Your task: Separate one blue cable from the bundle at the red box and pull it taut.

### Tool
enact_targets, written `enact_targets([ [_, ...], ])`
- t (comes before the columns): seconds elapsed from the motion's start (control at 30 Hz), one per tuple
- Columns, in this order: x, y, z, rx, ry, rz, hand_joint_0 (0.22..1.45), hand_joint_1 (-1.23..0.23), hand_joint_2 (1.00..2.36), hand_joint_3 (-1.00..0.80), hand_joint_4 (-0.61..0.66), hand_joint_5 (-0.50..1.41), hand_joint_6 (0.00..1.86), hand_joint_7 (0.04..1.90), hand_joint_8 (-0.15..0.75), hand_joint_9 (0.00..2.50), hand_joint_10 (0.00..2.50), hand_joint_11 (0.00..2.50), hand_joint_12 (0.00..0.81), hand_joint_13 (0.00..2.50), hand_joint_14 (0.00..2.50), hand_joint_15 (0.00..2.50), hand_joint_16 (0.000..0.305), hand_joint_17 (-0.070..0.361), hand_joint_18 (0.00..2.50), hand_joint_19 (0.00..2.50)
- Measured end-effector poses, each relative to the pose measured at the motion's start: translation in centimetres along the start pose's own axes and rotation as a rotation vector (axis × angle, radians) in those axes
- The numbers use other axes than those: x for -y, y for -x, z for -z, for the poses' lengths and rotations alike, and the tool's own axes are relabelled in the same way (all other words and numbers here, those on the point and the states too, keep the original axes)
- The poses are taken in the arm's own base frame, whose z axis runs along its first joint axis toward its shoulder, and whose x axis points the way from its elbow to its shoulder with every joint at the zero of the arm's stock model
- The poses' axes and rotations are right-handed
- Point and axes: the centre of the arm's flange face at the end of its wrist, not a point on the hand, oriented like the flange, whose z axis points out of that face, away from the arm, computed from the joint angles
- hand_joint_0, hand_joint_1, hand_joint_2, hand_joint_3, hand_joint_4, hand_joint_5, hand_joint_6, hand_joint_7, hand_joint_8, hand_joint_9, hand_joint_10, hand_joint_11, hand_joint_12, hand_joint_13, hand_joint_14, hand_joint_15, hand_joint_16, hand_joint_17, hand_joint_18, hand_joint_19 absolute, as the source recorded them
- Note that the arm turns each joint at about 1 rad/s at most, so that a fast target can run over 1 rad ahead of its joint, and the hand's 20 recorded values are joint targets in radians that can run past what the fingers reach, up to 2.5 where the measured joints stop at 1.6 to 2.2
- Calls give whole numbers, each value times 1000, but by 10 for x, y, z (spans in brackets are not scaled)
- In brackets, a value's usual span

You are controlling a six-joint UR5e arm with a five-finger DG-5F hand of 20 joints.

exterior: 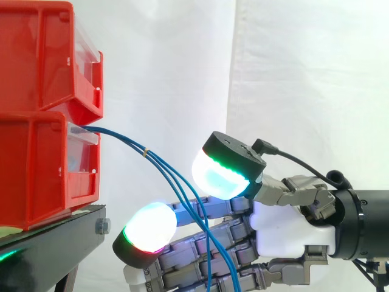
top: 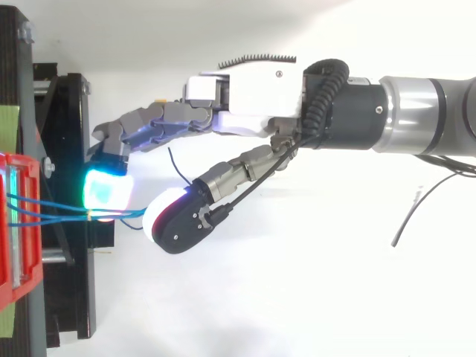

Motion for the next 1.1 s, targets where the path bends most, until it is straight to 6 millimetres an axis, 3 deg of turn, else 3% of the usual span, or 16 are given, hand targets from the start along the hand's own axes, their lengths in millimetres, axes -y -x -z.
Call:
enact_targets([
  [0.6, -6, -2, -3, -41, 19, -92, 578, -668, 1001, -487, 241, -166, 503, 1105, 269, 441, 7, 214, 299, 186, 4, 107, 42, 94, 240, 374],
  [0.7, -7, -2, -5, -42, 32, -91, 601, -660, 1007, -422, 232, -166, 503, 1105, 265, 443, 7, 208, 297, 186, 4, 104, 41, 93, 241, 375],
  [1.1, -10, -8, -10, -42, 79, -2, 583, -647, 1002, -474, 236, -164, 503, 1108, 269, 461, 7, 230, 302, 205, 5, 120, 41, 93, 258, 382],
])
